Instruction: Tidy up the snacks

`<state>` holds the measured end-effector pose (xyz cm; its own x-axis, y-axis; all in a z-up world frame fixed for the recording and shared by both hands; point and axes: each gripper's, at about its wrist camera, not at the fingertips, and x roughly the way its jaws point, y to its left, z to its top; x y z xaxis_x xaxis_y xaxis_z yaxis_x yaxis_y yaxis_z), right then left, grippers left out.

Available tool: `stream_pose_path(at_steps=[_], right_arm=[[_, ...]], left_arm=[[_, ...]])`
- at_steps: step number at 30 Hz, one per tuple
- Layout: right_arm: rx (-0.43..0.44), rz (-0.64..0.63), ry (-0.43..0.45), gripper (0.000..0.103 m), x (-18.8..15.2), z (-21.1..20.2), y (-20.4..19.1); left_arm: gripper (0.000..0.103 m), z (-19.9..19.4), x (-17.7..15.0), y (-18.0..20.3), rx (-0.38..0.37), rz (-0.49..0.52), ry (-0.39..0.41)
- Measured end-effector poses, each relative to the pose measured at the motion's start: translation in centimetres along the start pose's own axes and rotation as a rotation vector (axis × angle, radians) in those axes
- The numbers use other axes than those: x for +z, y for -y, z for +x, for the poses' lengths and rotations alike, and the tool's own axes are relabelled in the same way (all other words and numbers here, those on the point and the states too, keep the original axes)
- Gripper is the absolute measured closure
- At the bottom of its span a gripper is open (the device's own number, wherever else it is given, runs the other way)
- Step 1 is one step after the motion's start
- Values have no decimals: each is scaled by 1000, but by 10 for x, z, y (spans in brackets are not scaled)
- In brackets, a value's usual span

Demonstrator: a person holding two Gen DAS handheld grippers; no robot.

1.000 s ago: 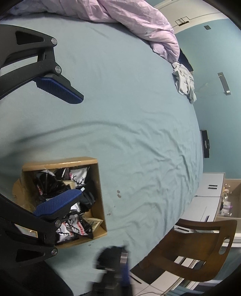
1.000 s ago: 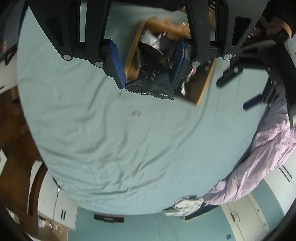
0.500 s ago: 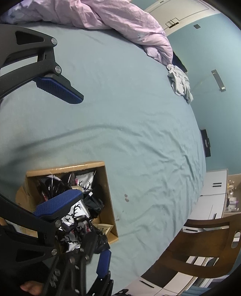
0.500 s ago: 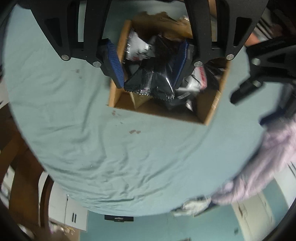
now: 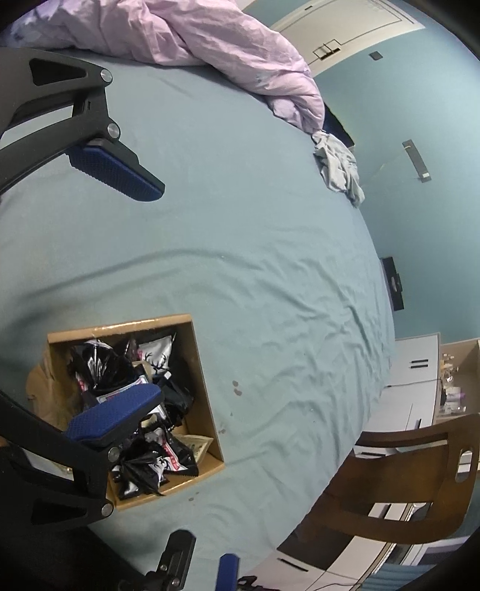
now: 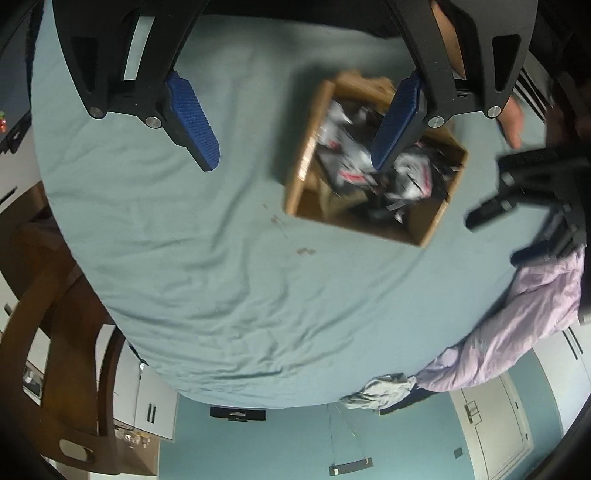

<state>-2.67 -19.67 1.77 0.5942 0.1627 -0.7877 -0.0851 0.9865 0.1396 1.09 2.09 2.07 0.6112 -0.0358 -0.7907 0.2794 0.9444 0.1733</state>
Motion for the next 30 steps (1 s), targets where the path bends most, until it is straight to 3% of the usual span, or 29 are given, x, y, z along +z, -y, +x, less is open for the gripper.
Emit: stream_pose_path(at_steps=[5, 18, 30], right_arm=[[133, 180, -42, 19, -5, 4, 23], [34, 76, 3, 19, -4, 5, 8], [19, 53, -11, 19, -2, 10, 4]], left_arm=[[1, 4, 0, 3, 9, 5, -14], [0, 5, -5, 16, 22, 74, -50], [0, 3, -5, 15, 14, 70, -53]])
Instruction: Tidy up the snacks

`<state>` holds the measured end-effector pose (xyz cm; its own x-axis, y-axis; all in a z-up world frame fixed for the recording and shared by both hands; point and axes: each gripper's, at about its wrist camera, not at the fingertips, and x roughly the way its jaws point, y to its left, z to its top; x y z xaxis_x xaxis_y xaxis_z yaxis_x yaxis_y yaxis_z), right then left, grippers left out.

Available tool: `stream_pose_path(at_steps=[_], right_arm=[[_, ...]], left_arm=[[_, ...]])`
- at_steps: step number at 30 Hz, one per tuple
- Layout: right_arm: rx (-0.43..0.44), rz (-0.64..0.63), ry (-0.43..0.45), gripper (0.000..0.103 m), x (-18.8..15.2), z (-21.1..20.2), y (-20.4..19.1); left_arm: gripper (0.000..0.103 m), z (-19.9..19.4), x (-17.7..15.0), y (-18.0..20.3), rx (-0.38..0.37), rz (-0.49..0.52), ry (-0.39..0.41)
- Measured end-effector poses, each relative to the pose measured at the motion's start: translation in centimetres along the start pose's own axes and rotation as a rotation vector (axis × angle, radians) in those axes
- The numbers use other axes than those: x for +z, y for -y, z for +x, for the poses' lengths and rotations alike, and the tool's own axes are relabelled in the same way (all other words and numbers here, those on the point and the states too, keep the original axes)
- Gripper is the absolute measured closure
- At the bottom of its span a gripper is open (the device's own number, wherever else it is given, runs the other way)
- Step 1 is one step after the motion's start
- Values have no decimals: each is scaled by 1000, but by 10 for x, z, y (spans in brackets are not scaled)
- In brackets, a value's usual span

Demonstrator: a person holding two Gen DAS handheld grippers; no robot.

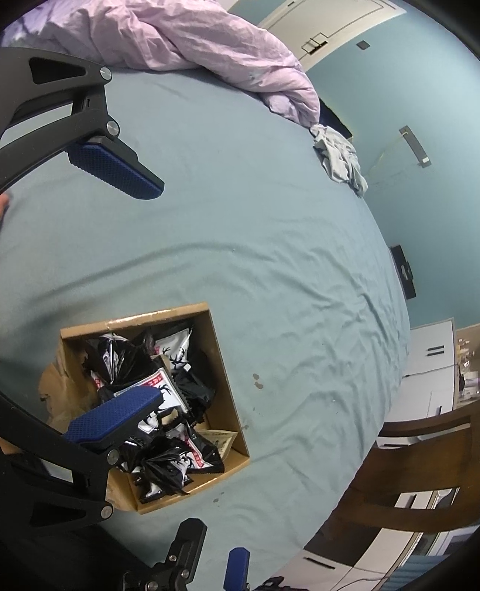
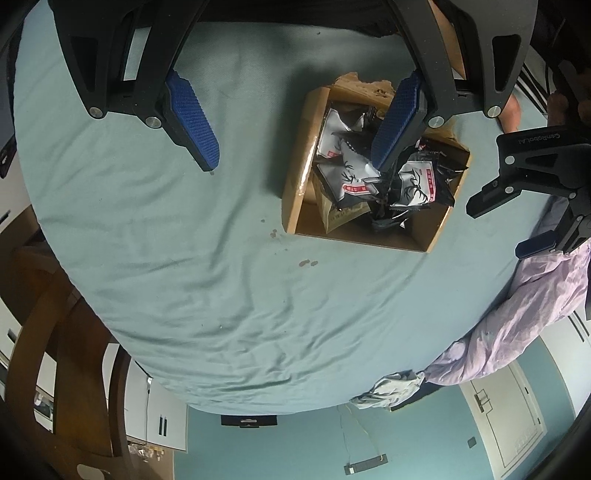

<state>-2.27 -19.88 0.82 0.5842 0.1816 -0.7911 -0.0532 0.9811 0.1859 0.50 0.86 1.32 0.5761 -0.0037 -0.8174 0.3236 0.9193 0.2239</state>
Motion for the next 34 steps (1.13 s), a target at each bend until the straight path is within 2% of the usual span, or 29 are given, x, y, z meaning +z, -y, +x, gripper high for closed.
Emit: stream_pose_path(at_steps=[14, 34], right_arm=[[-5, 21, -11, 19, 4, 4, 7], [-15, 3, -28, 19, 8, 11, 7]], left_arm=[[0, 4, -1, 10, -28, 29, -21], [0, -2, -2, 11, -40, 30, 3]])
